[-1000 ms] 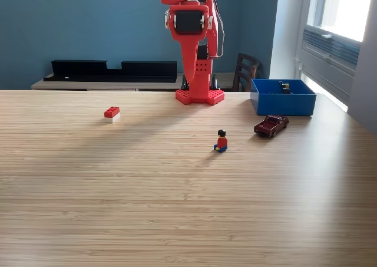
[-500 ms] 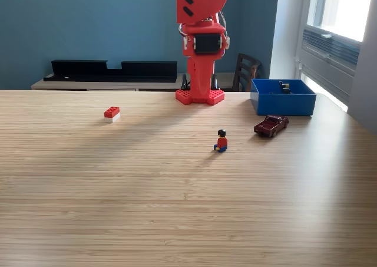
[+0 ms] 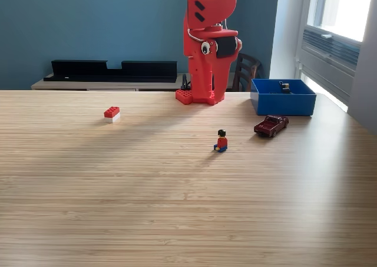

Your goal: Grasp a lego block and put it in the bin.

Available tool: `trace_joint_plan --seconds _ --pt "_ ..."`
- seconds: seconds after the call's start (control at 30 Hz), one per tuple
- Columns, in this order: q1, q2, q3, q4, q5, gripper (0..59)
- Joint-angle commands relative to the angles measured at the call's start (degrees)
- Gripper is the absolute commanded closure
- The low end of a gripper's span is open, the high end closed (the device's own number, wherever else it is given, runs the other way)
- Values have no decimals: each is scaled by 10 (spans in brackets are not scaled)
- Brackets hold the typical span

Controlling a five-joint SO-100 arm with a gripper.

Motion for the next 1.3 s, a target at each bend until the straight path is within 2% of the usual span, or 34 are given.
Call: trace_joint_plan --seconds 0.03,0.17,0.37,0.7,1.07,1.3 --pt "4 98 60 -44 -46 388" --pt "6 118 112 -76 -58 351" --pt "11 113 112 -110 -55 319" --pt "16 105 120 -185 -58 318" --pt "12 -58 95 -190 -57 330" --pt "8 -119 62 -190 -58 331"
